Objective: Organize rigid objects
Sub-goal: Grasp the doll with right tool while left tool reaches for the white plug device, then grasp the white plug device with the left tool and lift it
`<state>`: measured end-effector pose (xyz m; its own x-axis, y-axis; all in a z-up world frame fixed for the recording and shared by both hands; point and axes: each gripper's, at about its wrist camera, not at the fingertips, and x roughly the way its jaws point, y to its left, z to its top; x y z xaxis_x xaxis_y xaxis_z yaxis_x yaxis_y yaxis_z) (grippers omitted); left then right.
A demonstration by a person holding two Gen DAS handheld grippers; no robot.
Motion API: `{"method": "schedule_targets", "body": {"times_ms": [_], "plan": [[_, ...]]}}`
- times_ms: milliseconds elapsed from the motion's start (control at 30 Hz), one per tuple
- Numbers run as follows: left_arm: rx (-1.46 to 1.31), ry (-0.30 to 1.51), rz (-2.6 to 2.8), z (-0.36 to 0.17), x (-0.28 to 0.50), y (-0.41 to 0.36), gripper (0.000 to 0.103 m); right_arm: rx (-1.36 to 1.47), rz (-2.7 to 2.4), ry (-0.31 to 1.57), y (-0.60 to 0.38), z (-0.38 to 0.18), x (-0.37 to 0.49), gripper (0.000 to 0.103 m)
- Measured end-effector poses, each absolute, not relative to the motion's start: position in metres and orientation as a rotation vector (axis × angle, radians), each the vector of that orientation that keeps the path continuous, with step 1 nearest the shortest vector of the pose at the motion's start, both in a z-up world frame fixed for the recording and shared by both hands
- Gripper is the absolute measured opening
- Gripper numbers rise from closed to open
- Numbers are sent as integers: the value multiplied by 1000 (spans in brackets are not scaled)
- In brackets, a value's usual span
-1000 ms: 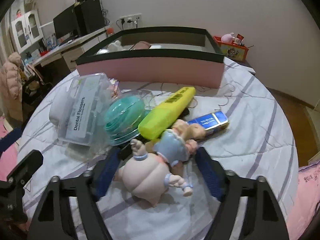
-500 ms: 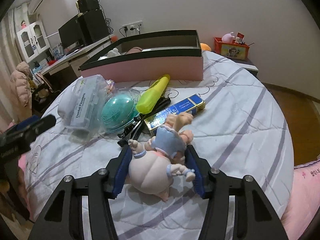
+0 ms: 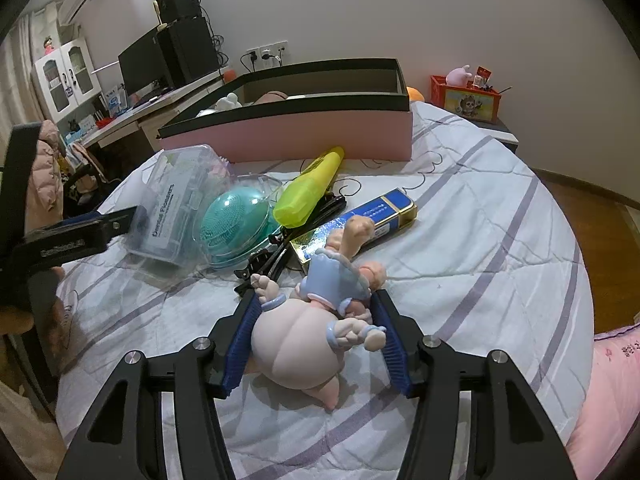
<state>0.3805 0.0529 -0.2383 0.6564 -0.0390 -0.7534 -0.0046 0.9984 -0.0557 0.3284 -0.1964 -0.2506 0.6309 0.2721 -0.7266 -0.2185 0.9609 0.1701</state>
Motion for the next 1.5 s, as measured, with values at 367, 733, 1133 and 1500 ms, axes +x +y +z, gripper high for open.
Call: {"method": "schedule_targets", "body": {"times_ms": [367,733,1133,1500], "plan": [[-83,860,-64,-244,387,54,75,72,282,842,-197,-251,328,57],[-10,869,-100,-241,339,50,75,97,291,837,-201,-251,327,57],[-60,868,-129,-244,305,54,82,147,302,836,-207,-249,319,57],[-44,842,-91,-250,312,53,74,133,289,835,-202,-249,320,59]]}}
